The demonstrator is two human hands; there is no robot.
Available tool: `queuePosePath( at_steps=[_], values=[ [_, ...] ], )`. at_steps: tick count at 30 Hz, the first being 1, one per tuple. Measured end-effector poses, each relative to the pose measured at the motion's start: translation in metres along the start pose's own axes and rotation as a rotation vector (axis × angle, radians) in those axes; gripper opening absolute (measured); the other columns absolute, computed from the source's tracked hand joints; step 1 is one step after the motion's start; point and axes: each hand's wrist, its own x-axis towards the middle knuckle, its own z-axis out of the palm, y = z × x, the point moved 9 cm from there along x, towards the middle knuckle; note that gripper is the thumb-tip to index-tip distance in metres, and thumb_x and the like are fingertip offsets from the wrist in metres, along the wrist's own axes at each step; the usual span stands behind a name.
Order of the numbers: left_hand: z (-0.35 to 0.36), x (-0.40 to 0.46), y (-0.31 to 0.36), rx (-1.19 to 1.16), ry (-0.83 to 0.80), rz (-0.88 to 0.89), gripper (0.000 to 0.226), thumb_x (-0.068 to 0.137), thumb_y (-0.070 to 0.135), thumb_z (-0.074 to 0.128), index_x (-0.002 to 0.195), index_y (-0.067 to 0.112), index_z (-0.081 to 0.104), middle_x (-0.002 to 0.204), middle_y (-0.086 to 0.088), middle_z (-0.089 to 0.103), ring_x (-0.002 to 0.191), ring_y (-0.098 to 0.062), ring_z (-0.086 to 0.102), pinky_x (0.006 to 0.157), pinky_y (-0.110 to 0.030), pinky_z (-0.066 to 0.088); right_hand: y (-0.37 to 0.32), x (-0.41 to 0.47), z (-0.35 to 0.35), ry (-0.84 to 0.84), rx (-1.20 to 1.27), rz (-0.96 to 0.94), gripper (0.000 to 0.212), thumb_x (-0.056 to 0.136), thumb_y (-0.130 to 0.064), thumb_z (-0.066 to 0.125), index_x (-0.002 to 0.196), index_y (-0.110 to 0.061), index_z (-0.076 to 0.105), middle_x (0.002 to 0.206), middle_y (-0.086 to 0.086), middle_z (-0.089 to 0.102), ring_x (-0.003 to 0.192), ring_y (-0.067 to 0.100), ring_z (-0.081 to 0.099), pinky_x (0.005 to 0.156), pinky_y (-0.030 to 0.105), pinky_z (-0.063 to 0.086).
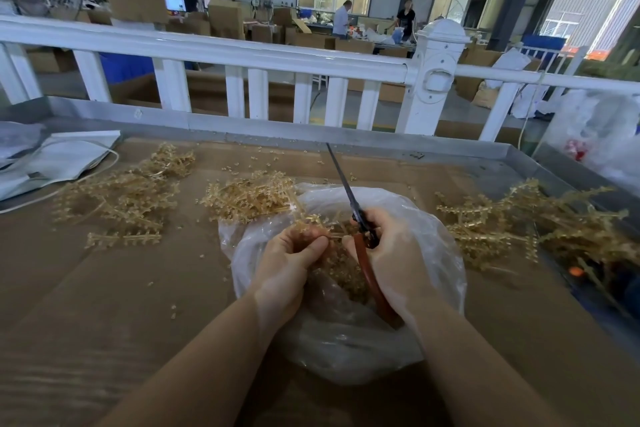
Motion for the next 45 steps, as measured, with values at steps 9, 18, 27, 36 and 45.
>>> queuePosePath(
  at_steps=[9,18,27,36,45],
  values=[
    [0.007,-0.003,0.002,0.010,-0.076,0.000,0.029,0.086,-0.008,0.055,0.099,0.016,0.065,0.085,-0.012,0.068,0.080,-0.024,0.067,0.072,-0.032,0.056,0.005,-0.004,-0.006,0.045,0.028,0.026,0.025,0.083,-0.015,0.072,0.107,-0.021,0.066,0.085,-0.016,0.064,0.082,-0.003,0.062,0.076,0.001,0.042],
    [0.009,-0.003,0.000,0.003,-0.120,-0.024,0.028,0.087,-0.008,0.055,0.095,0.016,0.068,0.089,-0.013,0.073,0.084,-0.026,0.070,0.068,-0.031,0.057,0.008,-0.009,0.006,0.032,0.042,0.023,0.022,0.084,-0.015,0.072,0.105,-0.018,0.066,0.085,-0.015,0.063,0.082,0.001,0.061,0.078,0.010,0.048],
    [0.016,-0.006,0.001,-0.021,-0.206,-0.033,0.015,0.079,-0.001,0.063,0.078,0.009,0.074,0.093,-0.018,0.072,0.085,-0.028,0.071,0.067,-0.029,0.056,-0.007,-0.027,0.011,0.025,-0.046,-0.115,0.022,0.085,-0.019,0.070,0.107,-0.023,0.067,0.091,-0.015,0.069,0.085,-0.005,0.061,0.078,0.008,0.049],
    [0.006,-0.003,-0.002,-0.118,-0.045,-0.098,0.009,0.083,0.000,0.062,0.092,0.000,0.064,0.078,-0.018,0.068,0.068,-0.025,0.067,0.068,-0.035,0.060,-0.001,-0.023,0.006,-0.015,-0.012,-0.032,0.020,0.084,-0.032,0.072,0.102,-0.024,0.066,0.084,-0.016,0.067,0.083,-0.003,0.062,0.075,0.010,0.048],
    [-0.003,0.008,-0.006,-0.310,0.047,-0.167,0.017,0.087,-0.005,0.055,0.074,0.005,0.060,0.056,-0.005,0.061,0.047,-0.011,0.059,0.051,-0.020,0.053,-0.003,-0.033,0.012,-0.205,-0.243,-0.067,0.024,0.084,-0.058,0.056,0.094,-0.036,0.053,0.079,-0.017,0.056,0.078,0.000,0.052,0.067,0.008,0.036]
  ],
)
